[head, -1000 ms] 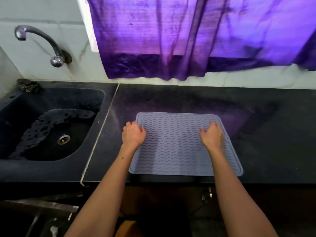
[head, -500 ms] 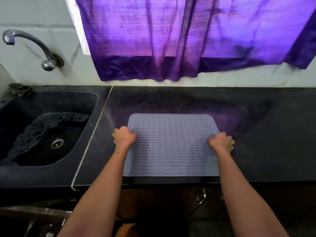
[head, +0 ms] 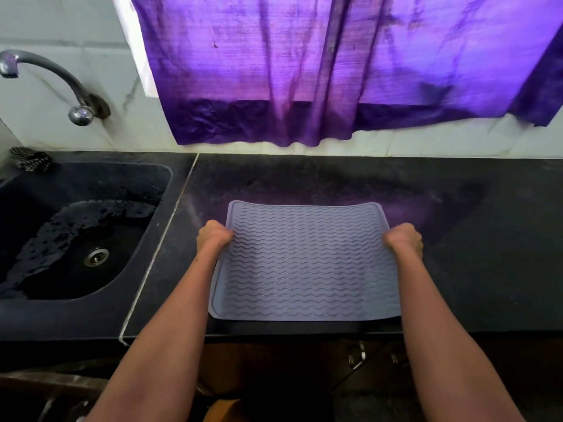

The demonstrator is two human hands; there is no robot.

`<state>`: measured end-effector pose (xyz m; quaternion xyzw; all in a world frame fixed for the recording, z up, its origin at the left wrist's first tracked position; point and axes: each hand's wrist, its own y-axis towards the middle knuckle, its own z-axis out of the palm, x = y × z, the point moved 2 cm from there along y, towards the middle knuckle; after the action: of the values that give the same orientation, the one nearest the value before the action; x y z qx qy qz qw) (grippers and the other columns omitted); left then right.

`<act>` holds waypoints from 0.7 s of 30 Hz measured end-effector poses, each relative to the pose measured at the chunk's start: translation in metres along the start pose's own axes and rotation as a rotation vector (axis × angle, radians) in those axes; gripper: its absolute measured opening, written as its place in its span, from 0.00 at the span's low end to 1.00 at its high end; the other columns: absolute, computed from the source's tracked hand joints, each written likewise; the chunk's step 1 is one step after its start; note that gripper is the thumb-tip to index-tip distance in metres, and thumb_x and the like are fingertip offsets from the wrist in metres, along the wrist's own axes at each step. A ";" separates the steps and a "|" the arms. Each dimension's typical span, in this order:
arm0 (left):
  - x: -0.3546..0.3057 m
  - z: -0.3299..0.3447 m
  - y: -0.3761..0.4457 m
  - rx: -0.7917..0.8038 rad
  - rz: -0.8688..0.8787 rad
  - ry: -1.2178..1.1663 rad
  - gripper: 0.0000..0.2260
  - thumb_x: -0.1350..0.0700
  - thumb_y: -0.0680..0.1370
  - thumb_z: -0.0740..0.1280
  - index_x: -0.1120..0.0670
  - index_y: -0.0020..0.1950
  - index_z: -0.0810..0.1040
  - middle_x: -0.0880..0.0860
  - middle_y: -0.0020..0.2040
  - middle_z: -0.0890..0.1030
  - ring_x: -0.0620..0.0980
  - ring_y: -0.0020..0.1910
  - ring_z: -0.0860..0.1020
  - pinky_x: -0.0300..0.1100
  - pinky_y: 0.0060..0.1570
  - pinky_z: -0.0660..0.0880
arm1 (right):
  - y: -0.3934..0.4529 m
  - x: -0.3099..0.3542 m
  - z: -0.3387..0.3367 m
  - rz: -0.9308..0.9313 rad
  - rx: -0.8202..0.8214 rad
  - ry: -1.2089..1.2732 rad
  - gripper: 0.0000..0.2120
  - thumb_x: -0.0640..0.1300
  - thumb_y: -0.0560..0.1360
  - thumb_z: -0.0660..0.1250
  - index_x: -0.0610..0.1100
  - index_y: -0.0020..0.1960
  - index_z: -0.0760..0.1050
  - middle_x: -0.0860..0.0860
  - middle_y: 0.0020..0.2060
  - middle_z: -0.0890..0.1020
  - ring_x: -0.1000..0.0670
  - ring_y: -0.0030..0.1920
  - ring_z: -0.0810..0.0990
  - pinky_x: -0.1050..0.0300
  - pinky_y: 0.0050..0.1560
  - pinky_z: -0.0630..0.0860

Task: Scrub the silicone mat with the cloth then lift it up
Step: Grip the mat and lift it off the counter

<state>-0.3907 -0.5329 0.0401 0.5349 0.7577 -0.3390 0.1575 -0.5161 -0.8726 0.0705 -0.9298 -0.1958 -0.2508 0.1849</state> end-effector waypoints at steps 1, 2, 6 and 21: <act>-0.001 -0.002 0.000 0.010 0.018 -0.007 0.13 0.54 0.74 0.65 0.60 0.54 0.79 0.59 0.54 0.79 0.60 0.55 0.77 0.51 0.56 0.77 | 0.000 0.004 -0.003 -0.007 -0.003 0.001 0.16 0.38 0.76 0.59 0.35 0.63 0.71 0.37 0.63 0.74 0.37 0.62 0.74 0.48 0.58 0.72; -0.002 -0.005 0.000 0.015 0.041 -0.016 0.10 0.54 0.74 0.66 0.59 0.50 0.79 0.58 0.50 0.80 0.59 0.51 0.78 0.49 0.54 0.77 | 0.000 0.009 -0.007 -0.013 -0.007 0.005 0.16 0.39 0.76 0.61 0.35 0.62 0.72 0.38 0.63 0.74 0.38 0.62 0.74 0.48 0.58 0.72; -0.009 -0.015 0.001 0.063 0.112 -0.128 0.06 0.60 0.75 0.65 0.57 0.38 0.77 0.56 0.38 0.78 0.53 0.32 0.76 0.41 0.30 0.76 | -0.003 0.033 -0.022 -0.084 -0.032 0.016 0.15 0.42 0.75 0.64 0.39 0.60 0.75 0.40 0.60 0.76 0.39 0.58 0.76 0.50 0.52 0.74; 0.016 -0.052 -0.043 0.105 0.117 -0.948 0.09 0.69 0.76 0.62 0.56 0.43 0.67 0.58 0.39 0.78 0.44 0.23 0.78 0.37 0.24 0.76 | -0.064 0.209 -0.002 -0.628 -0.109 -0.045 0.13 0.44 0.76 0.62 0.51 0.59 0.78 0.42 0.60 0.78 0.40 0.61 0.75 0.49 0.61 0.70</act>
<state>-0.4300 -0.4946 0.0831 0.3704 0.5529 -0.5739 0.4773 -0.3792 -0.7622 0.2001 -0.8378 -0.4634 -0.2854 0.0441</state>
